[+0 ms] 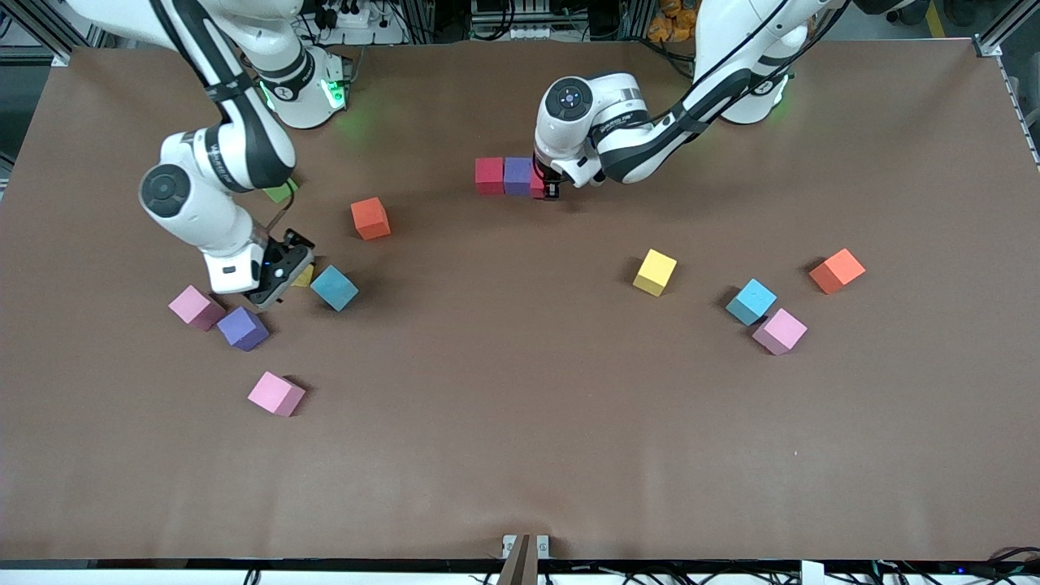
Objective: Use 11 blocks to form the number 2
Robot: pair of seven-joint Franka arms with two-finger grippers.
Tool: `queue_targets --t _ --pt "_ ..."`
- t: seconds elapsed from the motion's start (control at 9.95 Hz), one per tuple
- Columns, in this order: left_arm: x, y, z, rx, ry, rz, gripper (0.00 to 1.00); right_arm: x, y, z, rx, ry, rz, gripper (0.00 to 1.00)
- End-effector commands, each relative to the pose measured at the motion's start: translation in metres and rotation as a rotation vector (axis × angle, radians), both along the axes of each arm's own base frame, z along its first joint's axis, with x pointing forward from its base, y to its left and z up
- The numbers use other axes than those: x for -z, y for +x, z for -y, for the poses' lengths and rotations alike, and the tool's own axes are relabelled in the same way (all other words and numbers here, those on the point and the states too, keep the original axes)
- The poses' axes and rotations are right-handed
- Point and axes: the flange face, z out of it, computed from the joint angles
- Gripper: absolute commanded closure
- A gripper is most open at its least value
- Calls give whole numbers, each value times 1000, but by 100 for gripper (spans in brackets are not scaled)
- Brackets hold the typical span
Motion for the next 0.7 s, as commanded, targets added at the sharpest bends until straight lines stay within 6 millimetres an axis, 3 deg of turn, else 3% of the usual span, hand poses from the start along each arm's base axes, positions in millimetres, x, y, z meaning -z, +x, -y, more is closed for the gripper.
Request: queue_targets --t 0.0,0.2,0.3,0.4,0.6 --pt "0 -14 14 -222 47 -7 100 16 -6 -28 52 11 -22 0" --pt "0 -13 15 -223 44 -8 100 33 -6 -43 15 26 2 0" --pt "0 -12 15 -223 44 -7 74 36 -7 -51 -44 6 21 0" --pt "1 -13 14 -222 46 -10 1 38 -6 -50 -115 -35 45 0" --pt "3 -11 13 -250 59 -9 0 57 -3 -37 -110 -31 57 0"
